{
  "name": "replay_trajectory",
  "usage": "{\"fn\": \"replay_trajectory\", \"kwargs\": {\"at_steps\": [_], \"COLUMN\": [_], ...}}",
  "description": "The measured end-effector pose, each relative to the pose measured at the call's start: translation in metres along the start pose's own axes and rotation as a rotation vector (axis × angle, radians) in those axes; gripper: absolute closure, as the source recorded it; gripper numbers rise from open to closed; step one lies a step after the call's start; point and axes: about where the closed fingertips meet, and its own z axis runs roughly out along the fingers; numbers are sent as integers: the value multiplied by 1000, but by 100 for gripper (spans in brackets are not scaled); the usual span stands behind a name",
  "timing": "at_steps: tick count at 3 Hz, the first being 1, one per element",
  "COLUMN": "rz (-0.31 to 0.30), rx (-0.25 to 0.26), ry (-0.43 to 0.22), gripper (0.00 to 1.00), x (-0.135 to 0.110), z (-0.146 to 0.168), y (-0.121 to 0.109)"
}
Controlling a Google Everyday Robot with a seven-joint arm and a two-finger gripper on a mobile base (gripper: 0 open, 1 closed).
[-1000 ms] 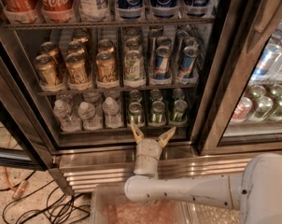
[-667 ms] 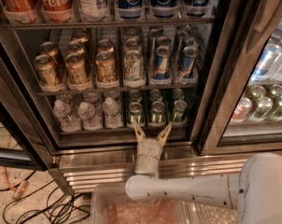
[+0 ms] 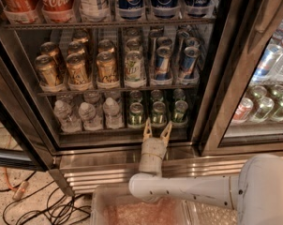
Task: Pick green can from bottom shelf of fridge
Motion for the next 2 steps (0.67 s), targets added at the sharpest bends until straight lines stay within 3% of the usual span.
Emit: {"fn": "replay_trajectory", "kwargs": {"at_steps": [1, 2], "rz": [-5, -9], "rx": [8, 13], "ry": [-4, -13], "gripper": [33, 40], "x": [1, 2], "z": [3, 11], "y": [-3, -6]}}
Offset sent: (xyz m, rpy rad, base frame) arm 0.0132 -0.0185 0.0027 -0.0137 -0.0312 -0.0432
